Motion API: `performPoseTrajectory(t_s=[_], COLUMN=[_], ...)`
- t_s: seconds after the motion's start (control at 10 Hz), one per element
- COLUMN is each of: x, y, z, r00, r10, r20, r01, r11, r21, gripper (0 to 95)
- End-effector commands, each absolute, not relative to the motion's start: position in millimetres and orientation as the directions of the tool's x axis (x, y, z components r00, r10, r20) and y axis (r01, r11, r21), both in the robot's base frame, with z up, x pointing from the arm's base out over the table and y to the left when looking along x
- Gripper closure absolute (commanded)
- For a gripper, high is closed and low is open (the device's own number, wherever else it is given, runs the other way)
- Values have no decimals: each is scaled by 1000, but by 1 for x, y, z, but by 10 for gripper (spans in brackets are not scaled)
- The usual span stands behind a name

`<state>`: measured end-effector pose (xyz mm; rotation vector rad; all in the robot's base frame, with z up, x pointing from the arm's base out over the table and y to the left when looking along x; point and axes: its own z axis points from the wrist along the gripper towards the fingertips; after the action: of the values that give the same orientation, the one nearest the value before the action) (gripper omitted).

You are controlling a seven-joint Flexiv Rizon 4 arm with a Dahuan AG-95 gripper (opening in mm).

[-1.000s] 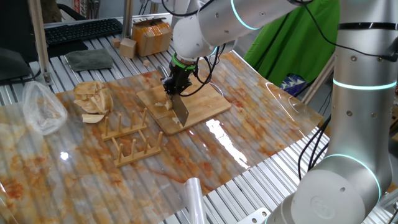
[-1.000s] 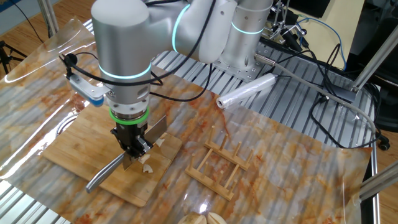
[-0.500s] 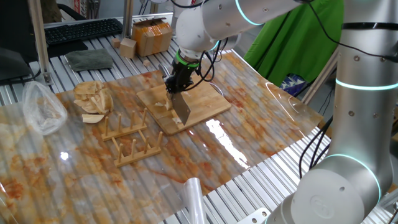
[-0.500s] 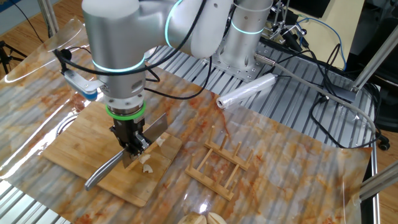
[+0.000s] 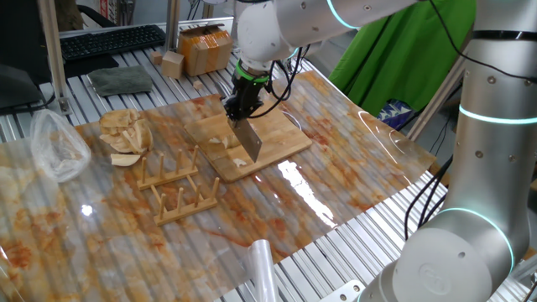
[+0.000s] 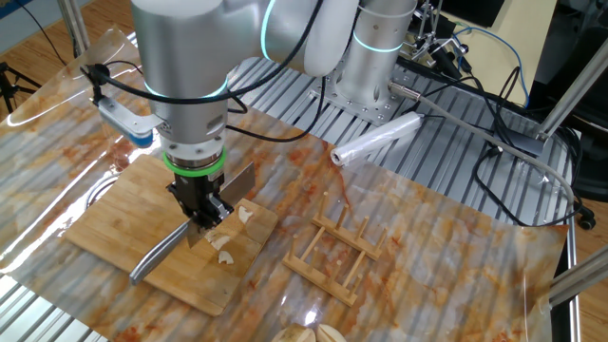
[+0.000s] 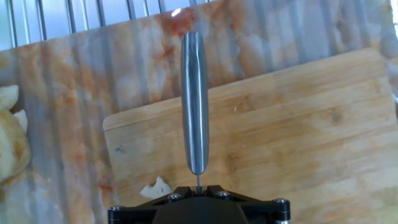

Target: Slice the lotus root

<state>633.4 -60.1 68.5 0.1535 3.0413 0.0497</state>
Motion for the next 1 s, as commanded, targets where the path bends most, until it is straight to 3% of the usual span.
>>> performPoseTrajectory(t_s=[0.1,1.0], x=[632,634], y=[-63,-65], z=[71,64], r00=[-992,-994], r10=[71,42], r20=[-101,-98], r01=[69,39], r11=[997,999], r21=[28,33], gripper=[950,950])
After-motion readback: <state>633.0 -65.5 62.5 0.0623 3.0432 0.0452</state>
